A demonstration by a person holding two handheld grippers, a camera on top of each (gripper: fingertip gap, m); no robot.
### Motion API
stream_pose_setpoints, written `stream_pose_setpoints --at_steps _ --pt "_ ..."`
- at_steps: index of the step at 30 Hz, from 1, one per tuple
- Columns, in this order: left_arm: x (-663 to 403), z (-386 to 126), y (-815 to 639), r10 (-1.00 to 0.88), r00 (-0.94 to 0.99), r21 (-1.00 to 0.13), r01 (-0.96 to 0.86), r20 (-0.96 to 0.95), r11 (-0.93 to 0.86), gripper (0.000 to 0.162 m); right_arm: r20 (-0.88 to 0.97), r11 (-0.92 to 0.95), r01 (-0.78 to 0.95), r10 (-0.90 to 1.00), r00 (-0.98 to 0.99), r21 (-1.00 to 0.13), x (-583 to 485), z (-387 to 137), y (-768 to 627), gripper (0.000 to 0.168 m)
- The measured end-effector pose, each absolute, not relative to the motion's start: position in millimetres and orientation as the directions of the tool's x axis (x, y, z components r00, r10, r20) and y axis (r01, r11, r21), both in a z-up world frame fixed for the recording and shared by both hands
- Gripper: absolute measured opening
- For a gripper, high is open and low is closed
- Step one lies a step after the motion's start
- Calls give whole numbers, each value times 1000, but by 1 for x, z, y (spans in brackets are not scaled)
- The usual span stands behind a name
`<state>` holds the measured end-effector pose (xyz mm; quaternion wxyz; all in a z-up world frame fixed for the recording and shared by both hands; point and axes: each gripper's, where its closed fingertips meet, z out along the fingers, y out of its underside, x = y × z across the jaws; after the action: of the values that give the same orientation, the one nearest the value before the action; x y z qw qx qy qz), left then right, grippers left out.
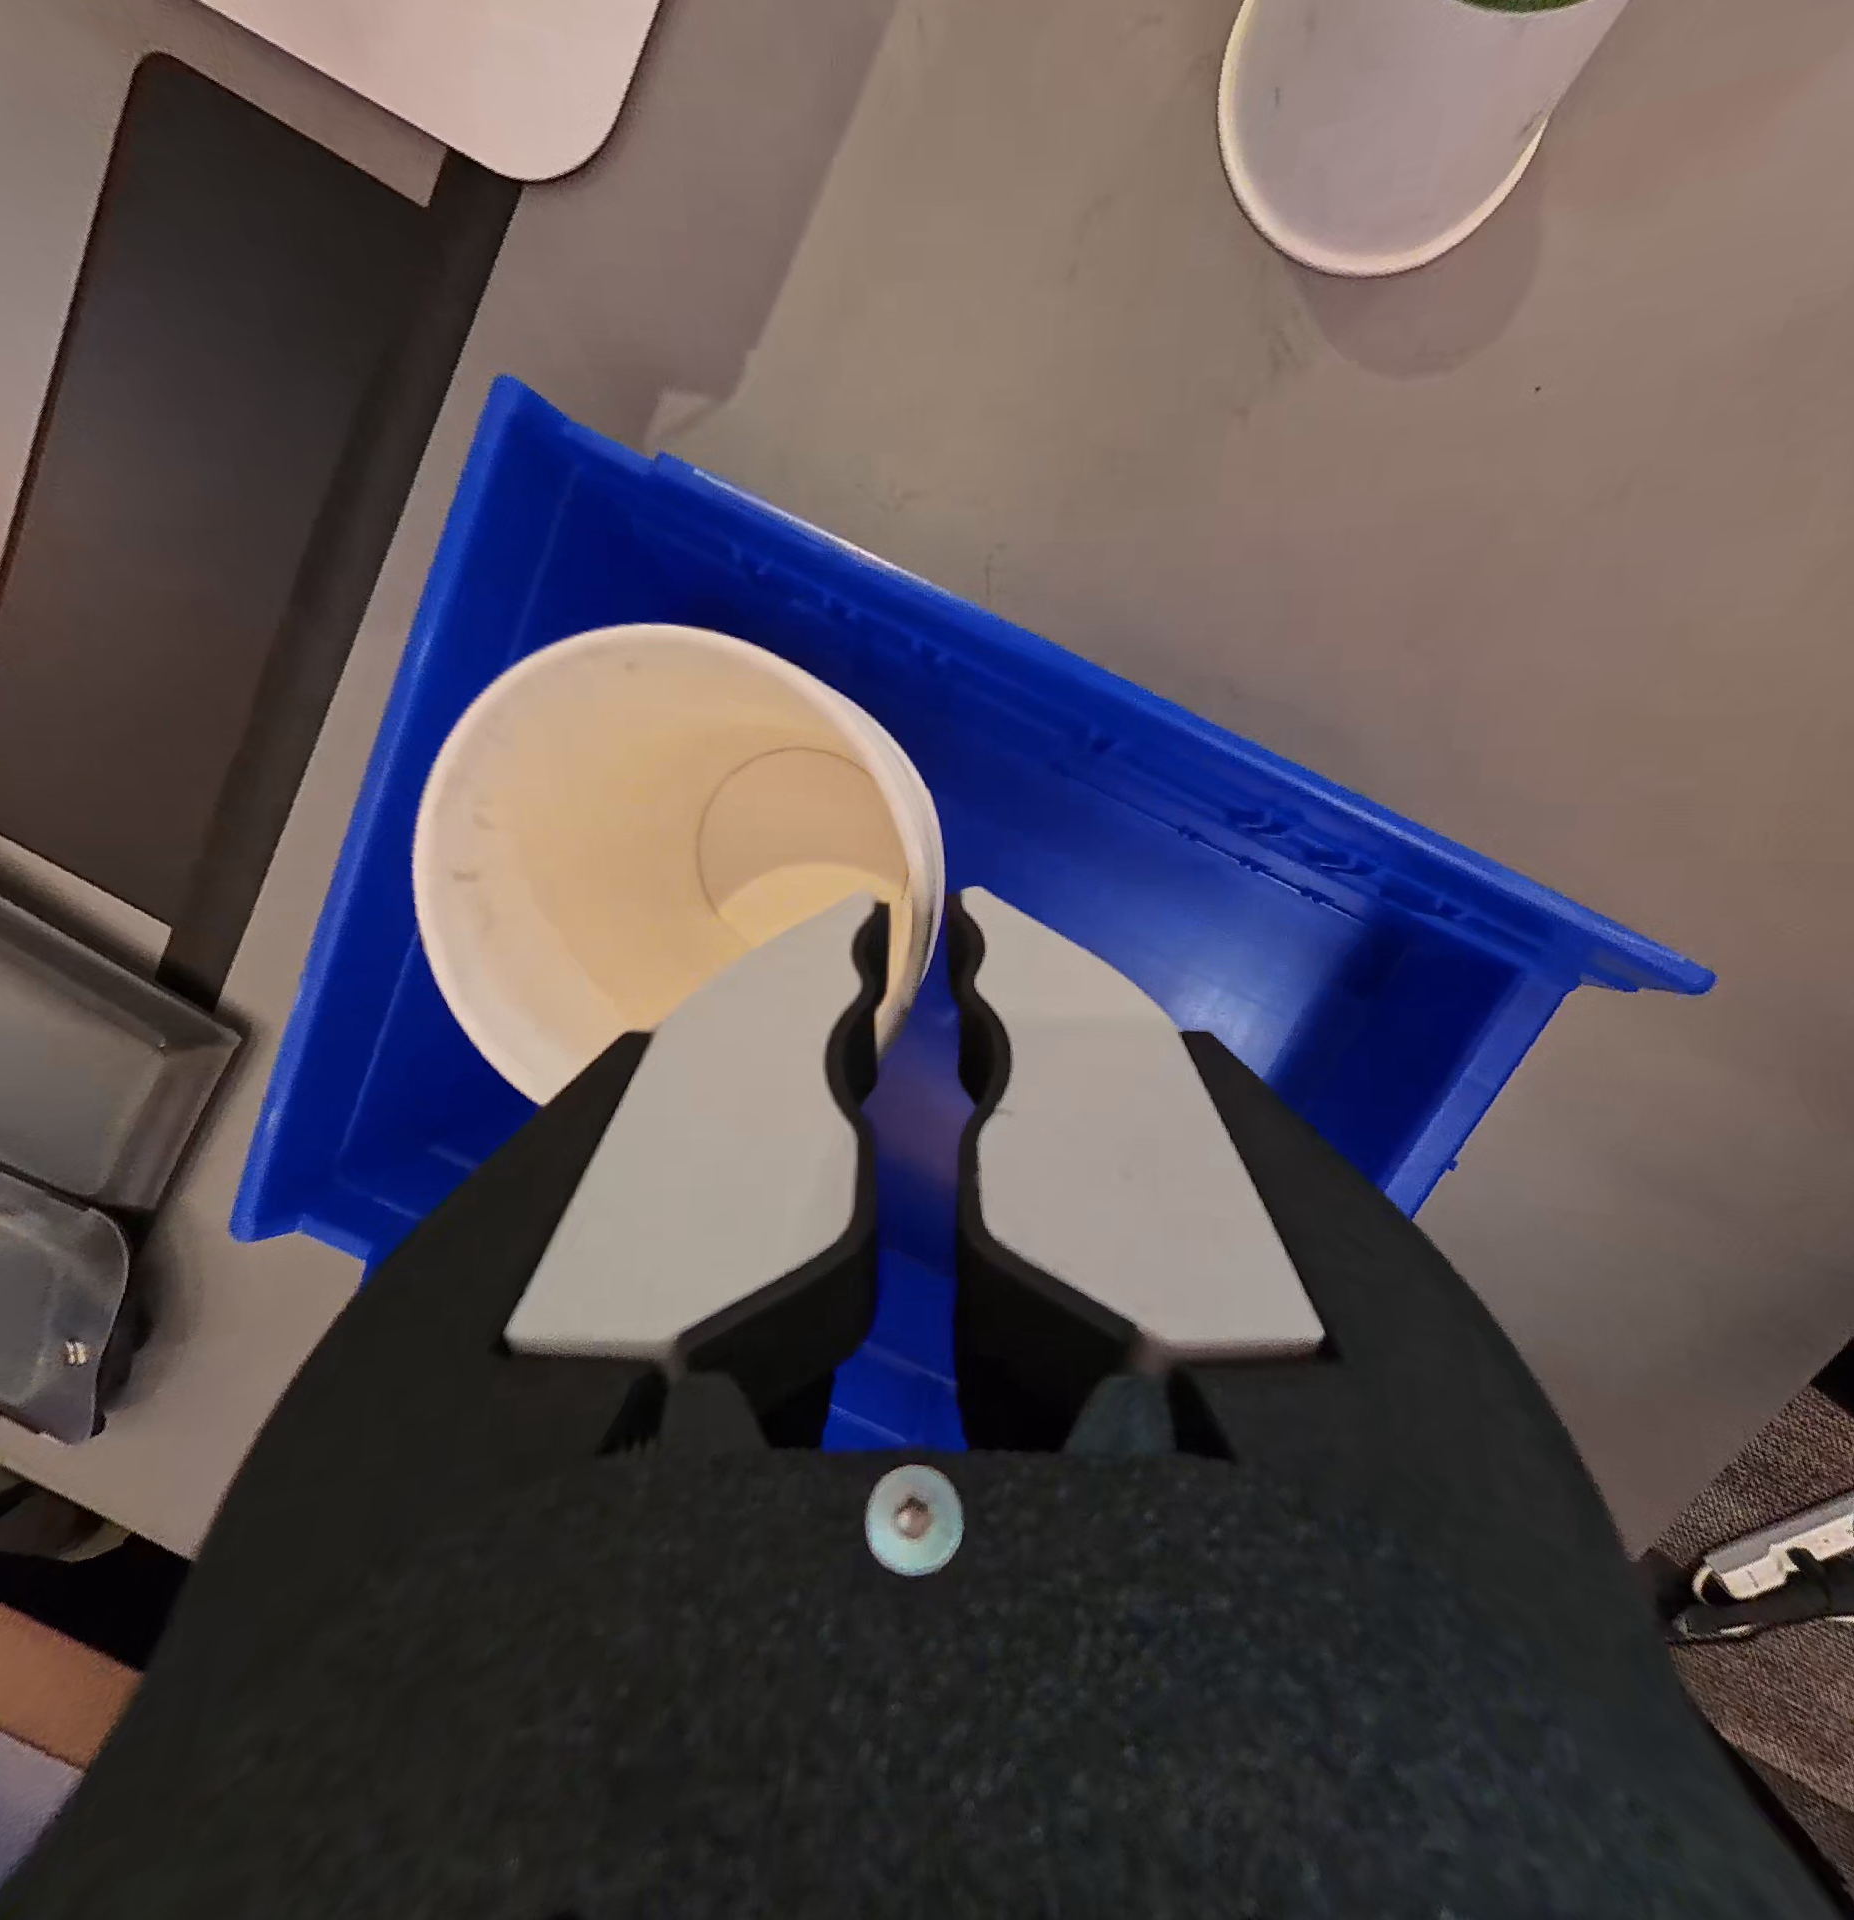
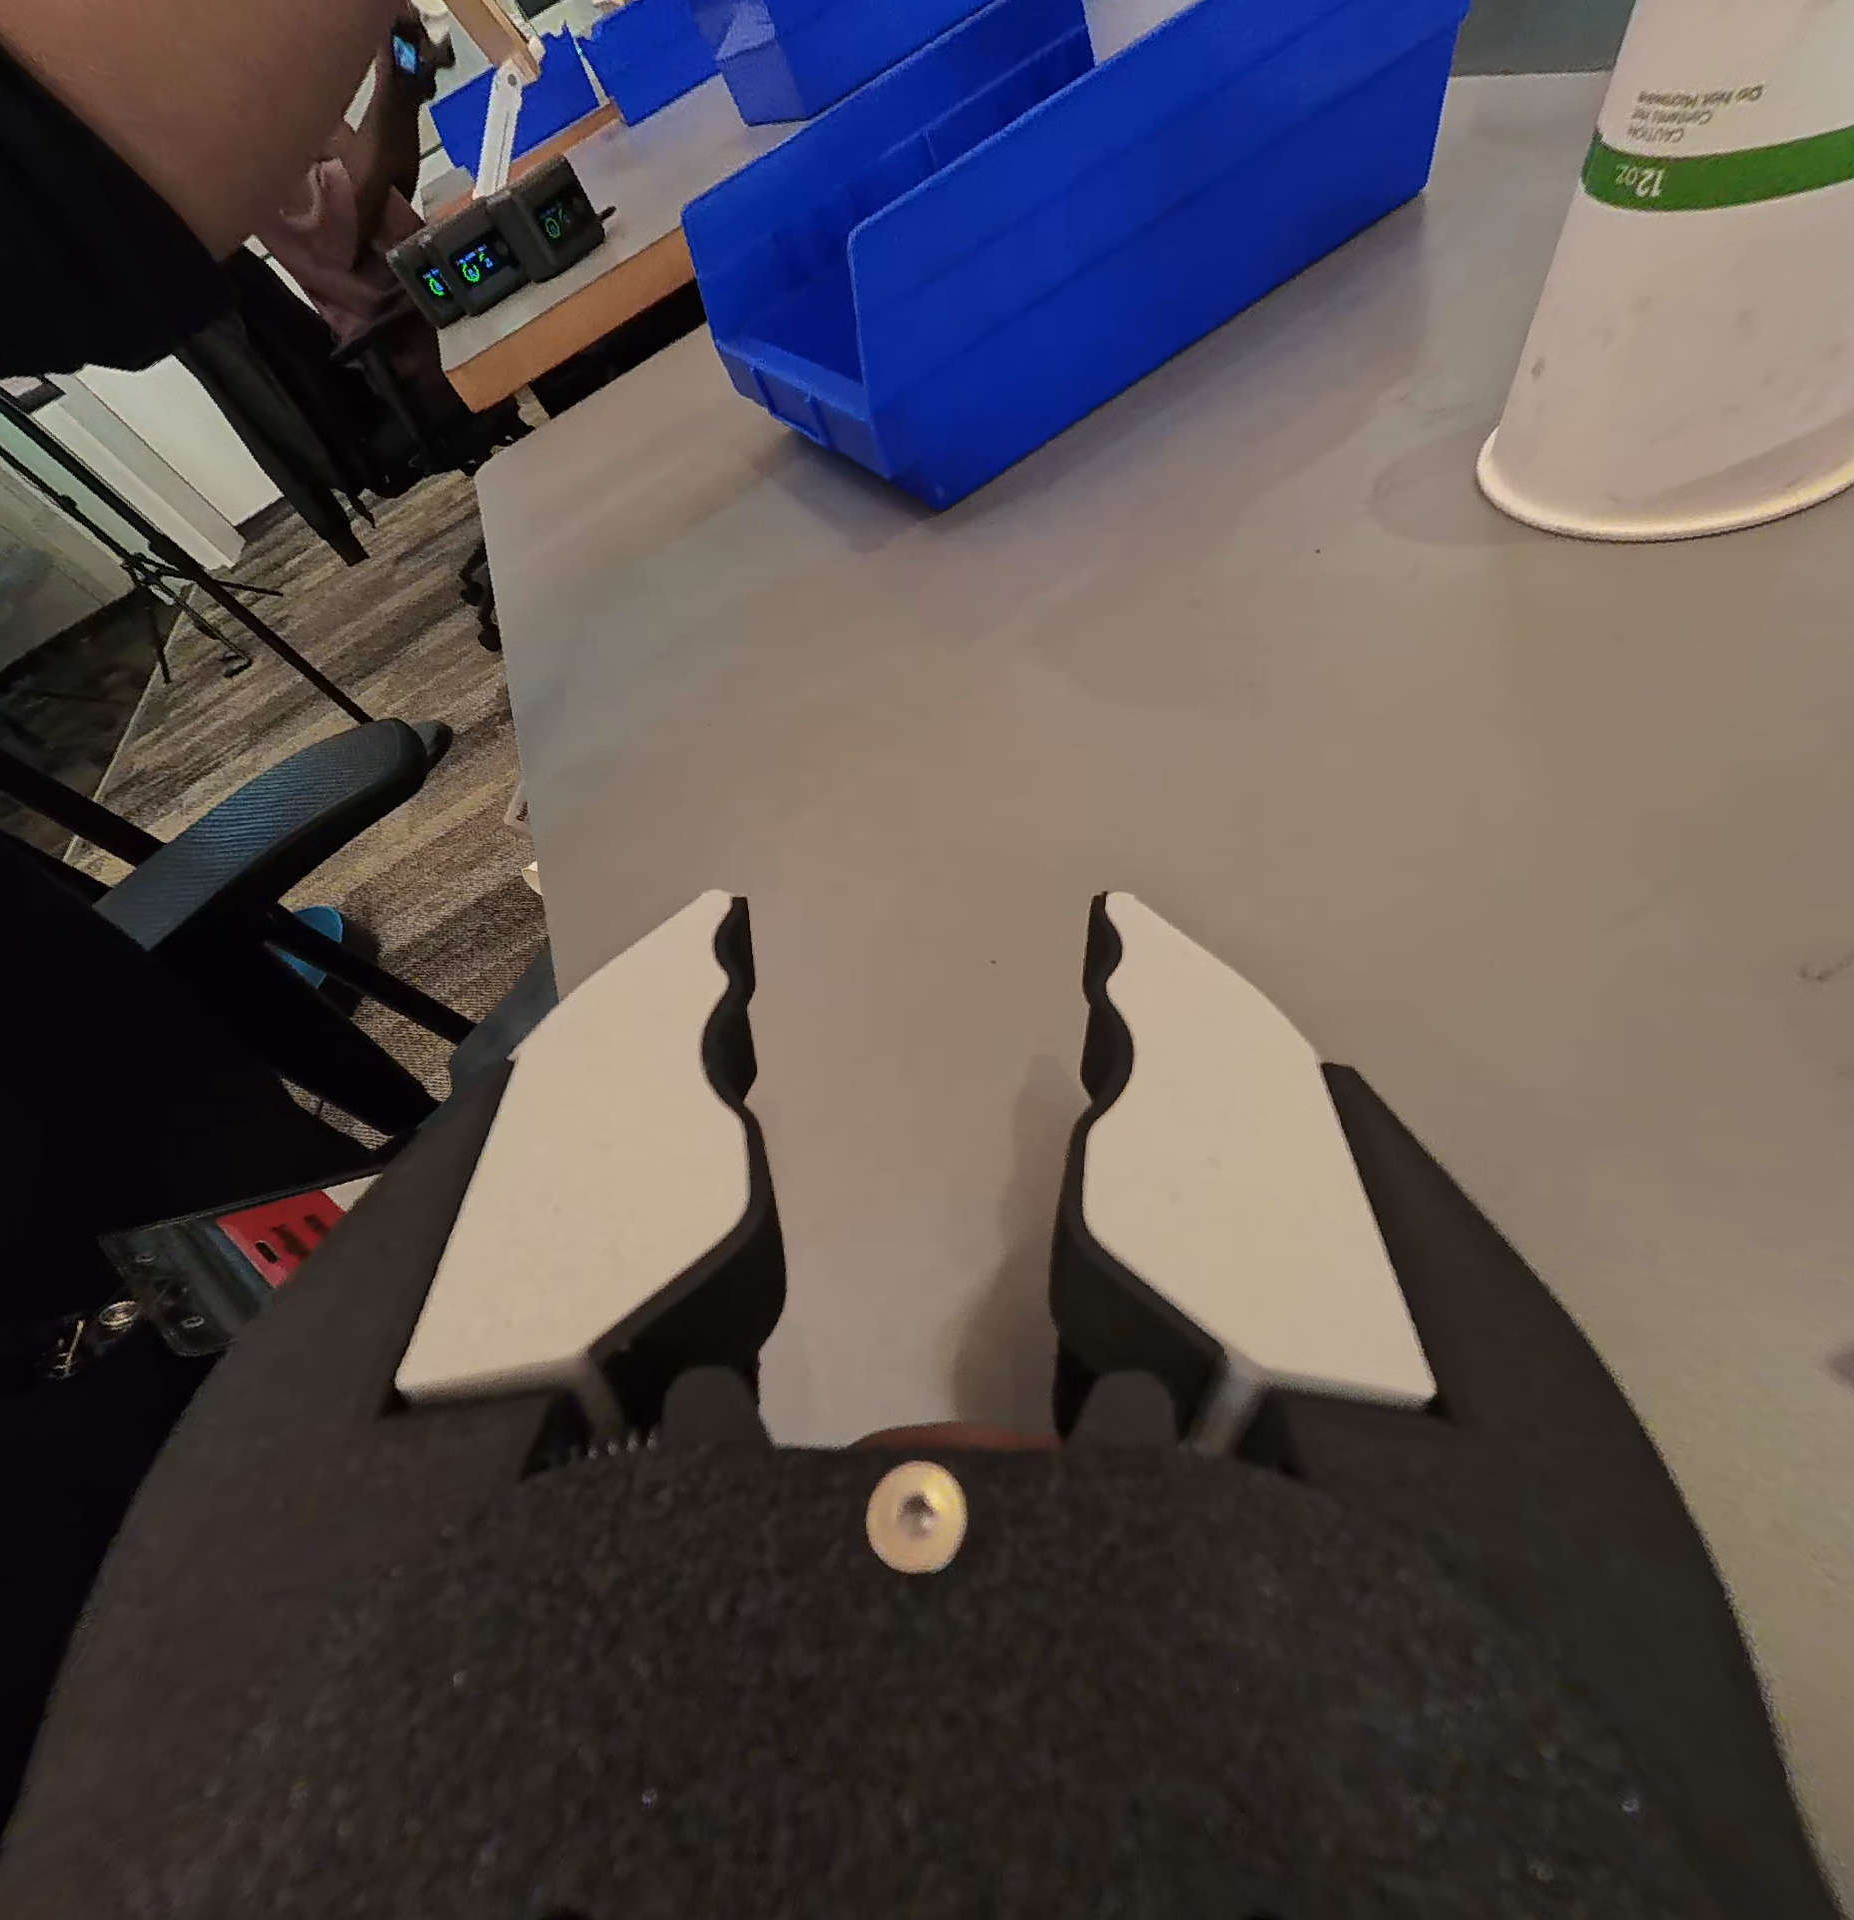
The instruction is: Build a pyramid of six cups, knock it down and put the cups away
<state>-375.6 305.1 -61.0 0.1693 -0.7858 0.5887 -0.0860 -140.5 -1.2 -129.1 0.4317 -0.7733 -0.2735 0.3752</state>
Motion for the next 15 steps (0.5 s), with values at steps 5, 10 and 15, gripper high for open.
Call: stream_pose_setpoints --at_steps 5,10,15 --pt "-375 -58 305 -956 291 -375 -892 -48 -253 3 -343 -479 108 750 566 -871 -142 -129 -3 61" --pt "-375 -55 309 -953 294 -373 -894 -68 -249 3 -339 -480 118 752 566 -869 -143 -131 -3 60" --pt "-376 -31 308 -948 309 -427 -869 -75 -249 2 -368 -493 83 741 561 -866 -142 -128 1 60"
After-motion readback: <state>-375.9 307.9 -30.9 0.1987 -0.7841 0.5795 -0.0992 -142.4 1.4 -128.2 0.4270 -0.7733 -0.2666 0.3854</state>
